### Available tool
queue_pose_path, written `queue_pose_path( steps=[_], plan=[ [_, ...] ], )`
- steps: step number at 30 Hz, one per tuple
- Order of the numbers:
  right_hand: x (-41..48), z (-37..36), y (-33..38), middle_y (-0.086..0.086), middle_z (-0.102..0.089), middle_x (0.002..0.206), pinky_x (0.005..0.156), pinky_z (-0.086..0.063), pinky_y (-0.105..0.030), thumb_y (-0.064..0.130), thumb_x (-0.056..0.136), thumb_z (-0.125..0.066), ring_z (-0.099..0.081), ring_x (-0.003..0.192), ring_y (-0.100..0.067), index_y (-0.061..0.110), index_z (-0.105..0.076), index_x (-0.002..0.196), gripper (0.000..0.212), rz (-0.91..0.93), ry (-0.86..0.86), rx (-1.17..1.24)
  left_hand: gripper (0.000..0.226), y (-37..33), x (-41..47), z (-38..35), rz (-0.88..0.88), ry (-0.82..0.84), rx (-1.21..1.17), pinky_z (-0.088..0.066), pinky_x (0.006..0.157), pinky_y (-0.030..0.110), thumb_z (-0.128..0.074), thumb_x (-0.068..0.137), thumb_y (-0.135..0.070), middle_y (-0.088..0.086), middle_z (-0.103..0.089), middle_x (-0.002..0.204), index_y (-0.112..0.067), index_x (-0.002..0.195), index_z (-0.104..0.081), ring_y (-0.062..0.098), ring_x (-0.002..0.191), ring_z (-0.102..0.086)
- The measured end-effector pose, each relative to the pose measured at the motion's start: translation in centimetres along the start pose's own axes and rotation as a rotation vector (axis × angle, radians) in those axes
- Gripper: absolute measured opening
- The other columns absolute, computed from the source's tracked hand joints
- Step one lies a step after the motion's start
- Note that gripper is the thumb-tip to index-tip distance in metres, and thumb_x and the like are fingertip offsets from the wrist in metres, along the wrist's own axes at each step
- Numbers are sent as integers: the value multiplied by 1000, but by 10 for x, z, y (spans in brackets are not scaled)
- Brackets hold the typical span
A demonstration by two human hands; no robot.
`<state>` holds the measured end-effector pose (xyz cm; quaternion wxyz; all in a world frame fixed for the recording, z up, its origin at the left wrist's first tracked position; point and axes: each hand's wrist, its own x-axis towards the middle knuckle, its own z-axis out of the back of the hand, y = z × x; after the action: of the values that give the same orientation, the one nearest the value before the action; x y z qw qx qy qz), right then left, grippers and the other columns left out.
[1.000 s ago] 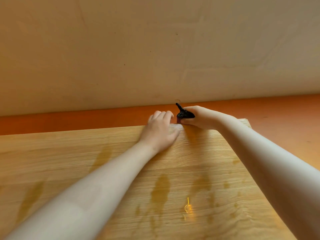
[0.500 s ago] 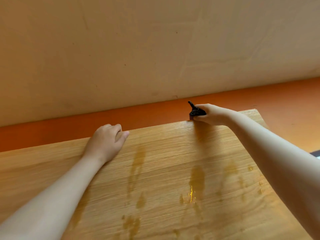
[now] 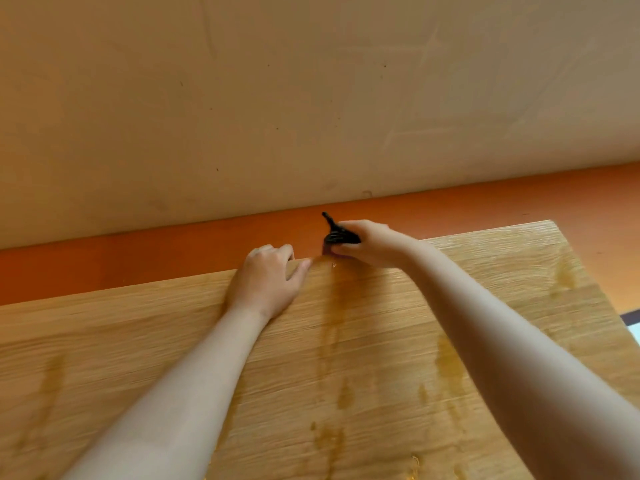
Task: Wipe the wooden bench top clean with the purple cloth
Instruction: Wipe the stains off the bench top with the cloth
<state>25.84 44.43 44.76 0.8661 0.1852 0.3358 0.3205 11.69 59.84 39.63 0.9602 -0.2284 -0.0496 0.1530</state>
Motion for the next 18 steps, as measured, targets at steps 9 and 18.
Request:
queue_pose_path(
  steps=[9, 18],
  plan=[
    [-19, 15, -31, 10, -63, 101, 94, -42, -39, 36, 92, -56, -58, 102, -19, 29, -61, 108, 18, -74, -110, 2, 36, 0, -1, -2, 8, -10, 11, -34, 59, 30, -46, 92, -51, -2, -50, 70, -20, 76, -52, 19, 73, -50],
    [2, -2, 8, 7, -62, 104, 91, -25, -33, 41, 94, -50, -48, 97, -17, 28, -59, 117, 27, 93, -15, -80, 35, -4, 1, -1, 37, -27, 44, -32, 59, 31, -53, 90, -49, -3, -48, 67, -17, 76, -55, 19, 70, -49]
  ],
)
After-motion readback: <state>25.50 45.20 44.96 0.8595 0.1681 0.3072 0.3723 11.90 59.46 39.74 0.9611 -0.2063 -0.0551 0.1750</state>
